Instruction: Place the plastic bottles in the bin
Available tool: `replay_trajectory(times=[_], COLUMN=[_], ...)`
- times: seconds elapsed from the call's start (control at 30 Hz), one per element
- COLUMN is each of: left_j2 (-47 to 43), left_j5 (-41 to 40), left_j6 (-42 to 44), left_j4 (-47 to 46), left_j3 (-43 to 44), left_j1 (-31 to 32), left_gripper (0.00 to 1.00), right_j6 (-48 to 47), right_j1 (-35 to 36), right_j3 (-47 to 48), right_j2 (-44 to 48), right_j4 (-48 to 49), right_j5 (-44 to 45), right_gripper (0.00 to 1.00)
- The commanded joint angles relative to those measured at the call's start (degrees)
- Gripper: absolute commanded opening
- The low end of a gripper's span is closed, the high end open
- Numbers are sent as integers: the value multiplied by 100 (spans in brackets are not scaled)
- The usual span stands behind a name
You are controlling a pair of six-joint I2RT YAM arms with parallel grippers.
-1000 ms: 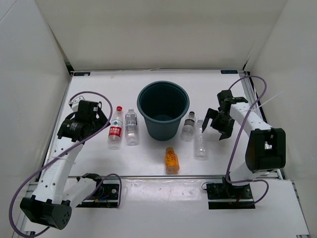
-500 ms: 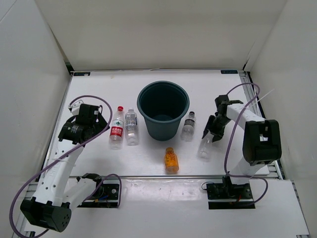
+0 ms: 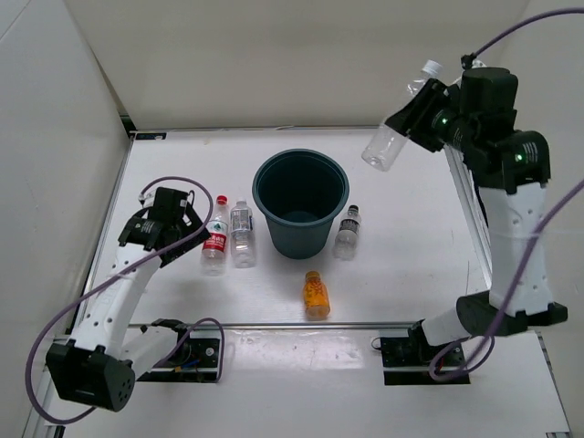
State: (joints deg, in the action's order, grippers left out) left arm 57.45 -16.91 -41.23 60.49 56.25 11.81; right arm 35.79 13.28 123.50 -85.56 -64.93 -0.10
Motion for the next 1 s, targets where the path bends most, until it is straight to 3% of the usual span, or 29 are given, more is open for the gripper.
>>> replay_trajectory(times=[0.0,0.17,0.27,0.3,0.33,0.73,0.97], left_j2=[275,855,1092,1145,1198,2067,3500], left_j5=[548,969,970,970,970,1068,873], left_j6=[64,352,292,291,291,247,467], left_j4=[-301,-634,-714,-836,-837,-2102,-2278], left_j3=[-79,44,202,202,202,-97,193], left_j1=[-135,-188,-188,-188,-188,-188,-188], left_gripper=[100,100,100,100,100,100,100], right_j6=[-124,-993,-1215,-1163,-1258,-1496,-1443], right_j1=[657,2185,2793,2890,3021,2662,2662], right_j3=[113,577,378,307,306,-46,165], right_j2=[-214,-1189,-1508,-1560,-1560,-216,-110], right_j4=[382,850,798,797,736,403,-319], right_j5=[35,527,889,941,941,1416,1311], right_gripper=[25,31,49,61,98,100,100])
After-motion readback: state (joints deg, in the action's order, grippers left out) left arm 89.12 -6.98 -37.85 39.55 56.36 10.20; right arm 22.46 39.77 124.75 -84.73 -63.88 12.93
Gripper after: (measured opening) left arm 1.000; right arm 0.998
